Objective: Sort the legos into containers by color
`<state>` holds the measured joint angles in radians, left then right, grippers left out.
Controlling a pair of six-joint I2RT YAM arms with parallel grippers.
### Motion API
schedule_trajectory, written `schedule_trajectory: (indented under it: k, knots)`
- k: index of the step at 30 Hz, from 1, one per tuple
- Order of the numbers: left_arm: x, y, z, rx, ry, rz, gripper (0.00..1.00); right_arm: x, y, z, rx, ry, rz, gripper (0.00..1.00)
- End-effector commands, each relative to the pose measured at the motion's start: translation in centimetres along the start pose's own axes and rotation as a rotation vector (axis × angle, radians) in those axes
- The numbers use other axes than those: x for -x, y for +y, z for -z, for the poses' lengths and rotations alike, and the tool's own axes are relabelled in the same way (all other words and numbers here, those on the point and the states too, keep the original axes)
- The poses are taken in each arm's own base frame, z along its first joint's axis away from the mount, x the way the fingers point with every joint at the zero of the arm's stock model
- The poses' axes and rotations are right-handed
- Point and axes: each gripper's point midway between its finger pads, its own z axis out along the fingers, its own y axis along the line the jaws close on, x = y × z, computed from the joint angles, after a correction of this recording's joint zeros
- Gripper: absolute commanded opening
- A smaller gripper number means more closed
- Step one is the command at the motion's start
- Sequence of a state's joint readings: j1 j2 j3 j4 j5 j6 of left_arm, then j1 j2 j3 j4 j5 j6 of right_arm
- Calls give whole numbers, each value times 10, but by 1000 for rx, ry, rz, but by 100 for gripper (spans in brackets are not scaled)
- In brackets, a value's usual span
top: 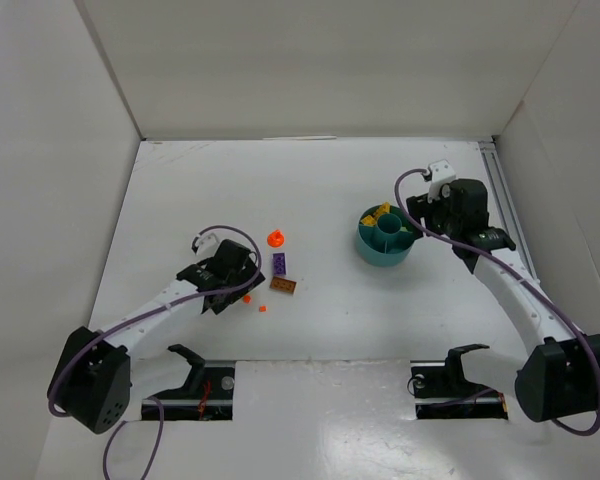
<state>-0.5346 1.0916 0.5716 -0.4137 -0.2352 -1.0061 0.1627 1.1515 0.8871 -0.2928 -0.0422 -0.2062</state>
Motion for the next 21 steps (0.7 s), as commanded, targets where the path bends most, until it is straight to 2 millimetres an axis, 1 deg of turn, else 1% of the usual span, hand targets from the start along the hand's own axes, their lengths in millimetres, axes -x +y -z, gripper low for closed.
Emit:
schedule_trajectory:
  k: [1,3,4,5,7,8,9,10,11,12,13,14,17,18,21]
  knots:
    - [-6,5,-6,25,19,48,94,6,-6,2,-22,-20,-6,78]
    - [-3,5,-11,36,1,57,91,5,-10,2,-30,-18,-2,78]
    - [-5,7,-14,52,8,61,89,5,-10,2,-30,-18,-2,78]
    - [-1,3,-15,49,-5,63,87,5,-10,2,-30,-18,-2,78]
    - [1,5,-18,69,-24,101,84,5,-10,2,-30,-18,-2,78]
    - [1,7,-20,85,-30,109,83,0,-13,2,-37,-8,-8,78]
    - [4,8,-21,92,-44,117,78,0,-13,2,-37,-8,-8,78]
    - [3,10,-20,100,-41,115,76,0,-13,2,-37,-8,-8,78]
    - [5,11,-21,104,-52,125,74,-1,-17,2,-46,-6,-4,78]
    - [5,11,-21,104,-52,125,72,-1,-17,2,-46,-6,-4,78]
    - [6,11,-21,108,-61,138,68,-1,-20,2,-54,-5,-9,78]
    - [6,11,-21,108,-61,138,68,-1,-20,2,-54,-5,-9,78]
    - [8,12,-21,111,-71,149,63,-6,-19,2,-52,4,-9,78]
    - [8,12,-21,111,-71,149,59,-6,-19,2,-52,4,-9,78]
    - [6,14,-23,122,-65,135,53,-6,-19,2,-52,4,-9,78]
